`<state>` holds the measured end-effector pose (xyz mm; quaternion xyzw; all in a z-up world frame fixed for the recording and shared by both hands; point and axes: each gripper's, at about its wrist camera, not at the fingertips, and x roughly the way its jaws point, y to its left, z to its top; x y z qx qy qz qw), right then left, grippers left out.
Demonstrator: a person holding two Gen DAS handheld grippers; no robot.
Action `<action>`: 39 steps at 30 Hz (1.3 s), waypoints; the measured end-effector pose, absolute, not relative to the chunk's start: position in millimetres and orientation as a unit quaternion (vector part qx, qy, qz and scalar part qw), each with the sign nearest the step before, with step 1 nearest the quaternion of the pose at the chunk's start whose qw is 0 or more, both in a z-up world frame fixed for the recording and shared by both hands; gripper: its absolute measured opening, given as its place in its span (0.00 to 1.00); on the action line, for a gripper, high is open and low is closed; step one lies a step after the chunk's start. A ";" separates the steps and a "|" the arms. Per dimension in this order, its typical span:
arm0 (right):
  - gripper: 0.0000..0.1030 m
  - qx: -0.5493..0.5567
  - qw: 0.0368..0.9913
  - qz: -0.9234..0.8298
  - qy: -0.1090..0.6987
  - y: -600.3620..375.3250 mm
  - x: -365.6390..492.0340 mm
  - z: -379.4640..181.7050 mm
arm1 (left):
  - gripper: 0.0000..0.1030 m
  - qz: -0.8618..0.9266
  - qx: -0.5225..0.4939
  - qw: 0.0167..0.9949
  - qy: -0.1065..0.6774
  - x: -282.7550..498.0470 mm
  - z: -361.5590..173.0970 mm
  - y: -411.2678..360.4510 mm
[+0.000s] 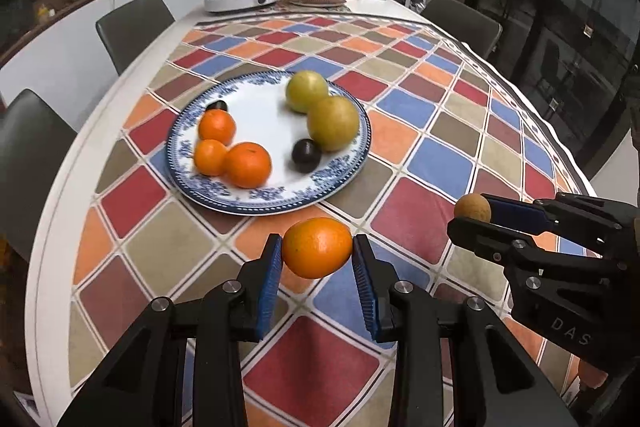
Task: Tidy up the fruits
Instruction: 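Carry the orange and tan fruit over the plate with both tools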
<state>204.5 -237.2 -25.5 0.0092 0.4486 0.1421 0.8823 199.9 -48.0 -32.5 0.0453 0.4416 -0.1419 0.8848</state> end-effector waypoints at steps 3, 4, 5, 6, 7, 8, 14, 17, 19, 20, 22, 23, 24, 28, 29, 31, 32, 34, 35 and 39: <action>0.28 0.011 0.885 0.148 0.440 -232.3 203.5 -18.3 | 0.34 -0.138 0.038 0.888 0.437 197.8 -26.3 -41.7; 0.28 0.012 0.886 0.149 0.438 -230.8 203.4 -16.2 | 0.34 -0.137 0.037 0.890 0.434 196.9 -23.4 -39.0; 0.28 0.013 0.887 0.151 0.436 -228.9 204.1 -13.6 | 0.34 -0.135 0.036 0.891 0.432 196.5 -21.4 -37.3; 0.28 0.012 0.888 0.155 0.433 -226.2 204.8 -10.4 | 0.34 -0.134 0.035 0.893 0.428 196.0 -17.8 -34.3; 0.28 0.011 0.889 0.158 0.430 -223.2 205.6 -7.0 | 0.34 -0.133 0.035 0.894 0.426 195.8 -15.7 -32.6; 0.28 0.009 0.889 0.160 0.428 -221.4 205.7 -4.7 | 0.34 -0.131 0.035 0.896 0.423 195.9 -13.0 -30.8; 0.28 -0.012 0.897 0.175 0.407 -205.6 213.2 16.4 | 0.34 -0.123 0.038 0.904 0.408 200.7 3.5 -19.0; 0.28 -0.017 0.898 0.179 0.400 -201.1 219.9 23.2 | 0.34 -0.123 0.040 0.906 0.402 205.9 10.3 -14.4; 0.28 -0.021 0.899 0.182 0.397 -197.7 227.3 28.6 | 0.34 -0.122 0.041 0.908 0.400 210.9 14.2 -12.1; 0.28 -0.022 0.899 0.183 0.397 -196.9 229.8 29.7 | 0.34 -0.122 0.042 0.908 0.399 214.3 16.1 -10.9; 0.28 -0.026 0.898 0.185 0.397 -193.2 239.0 32.8 | 0.34 -0.120 0.044 0.908 0.400 219.9 17.9 -9.4; 0.28 -0.026 0.898 0.187 0.398 -191.4 243.0 33.8 | 0.34 -0.120 0.045 0.907 0.401 224.4 18.8 -8.3; 0.28 -0.027 0.897 0.188 0.399 -190.1 246.6 34.2 | 0.34 -0.121 0.045 0.906 0.402 227.6 19.3 -7.6; 0.28 -0.031 0.893 0.191 0.407 -184.9 262.7 34.5 | 0.34 -0.120 0.047 0.904 0.408 243.6 19.4 -4.4; 0.28 -0.034 0.892 0.191 0.409 -183.5 266.8 34.5 | 0.34 -0.120 0.048 0.903 0.410 247.5 19.2 -3.5; 0.28 -0.039 0.889 0.193 0.414 -180.6 277.1 33.7 | 0.34 -0.123 0.048 0.899 0.417 258.1 17.8 -2.8; 0.28 -0.039 0.888 0.193 0.416 -180.1 281.9 33.5 | 0.34 -0.123 0.047 0.898 0.419 260.5 17.5 -2.4; 0.28 -0.036 0.883 0.194 0.425 -179.1 293.0 32.4 | 0.34 -0.124 0.045 0.895 0.426 271.4 16.4 -1.7; 0.28 -0.035 0.882 0.194 0.428 -178.8 295.6 32.3 | 0.34 -0.125 0.044 0.894 0.428 276.2 15.8 -1.2; 0.28 -0.035 0.876 0.193 0.441 -174.1 316.4 30.7 | 0.34 -0.129 0.038 0.889 0.437 296.9 12.6 -0.2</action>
